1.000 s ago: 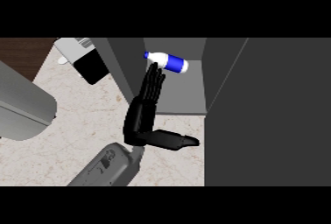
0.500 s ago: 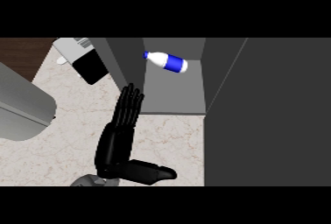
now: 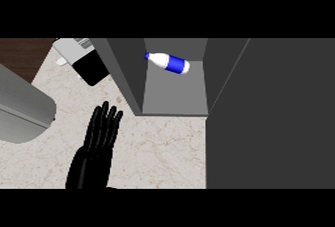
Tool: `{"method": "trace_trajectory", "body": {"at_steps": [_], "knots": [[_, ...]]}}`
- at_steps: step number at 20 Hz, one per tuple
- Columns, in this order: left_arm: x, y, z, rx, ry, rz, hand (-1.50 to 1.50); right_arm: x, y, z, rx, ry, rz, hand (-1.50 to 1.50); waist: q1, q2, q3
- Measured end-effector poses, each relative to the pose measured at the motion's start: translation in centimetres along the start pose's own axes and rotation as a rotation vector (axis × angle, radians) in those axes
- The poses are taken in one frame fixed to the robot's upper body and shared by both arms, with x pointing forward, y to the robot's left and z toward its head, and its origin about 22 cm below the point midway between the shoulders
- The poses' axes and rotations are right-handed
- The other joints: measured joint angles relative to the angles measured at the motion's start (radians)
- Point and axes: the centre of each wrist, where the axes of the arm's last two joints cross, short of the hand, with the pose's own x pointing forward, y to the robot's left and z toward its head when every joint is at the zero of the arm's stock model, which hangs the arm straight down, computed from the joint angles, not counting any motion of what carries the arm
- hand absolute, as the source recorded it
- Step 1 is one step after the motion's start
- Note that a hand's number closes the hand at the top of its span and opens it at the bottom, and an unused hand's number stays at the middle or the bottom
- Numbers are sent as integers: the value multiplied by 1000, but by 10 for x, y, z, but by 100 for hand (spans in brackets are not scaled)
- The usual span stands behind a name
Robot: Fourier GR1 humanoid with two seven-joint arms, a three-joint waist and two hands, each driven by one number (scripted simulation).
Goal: Pick up the bottled water, place it into the cabinet and close the cabinet
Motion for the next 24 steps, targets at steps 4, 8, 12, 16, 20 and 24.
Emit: {"method": "trace_trajectory", "body": {"at_steps": [4, 8, 12, 16, 20, 24], "knots": [[8, 10, 9, 18, -3, -3, -150, -2, 12, -17, 51, 2, -7, 150, -4, -2, -1], [13, 22, 20, 34, -13, -3, -150, 2, 22, -31, 62, 16, 41, 150, -3, -3, -2], [22, 35, 28, 48, -11, -8, -150, 11, 30, -47, 57, 39, 144, 150, 3, -3, -3], [27, 48, 36, 59, -9, -11, -150, 16, 33, -62, 88, 49, 190, 150, 13, -5, -4], [30, 56, 42, 63, -14, -8, -150, 21, 34, -74, 138, 60, 238, 150, 17, -5, -4], [34, 65, 44, 59, -17, -8, -150, 25, 40, -91, 203, 51, 285, 150, 21, -6, -6]]}}
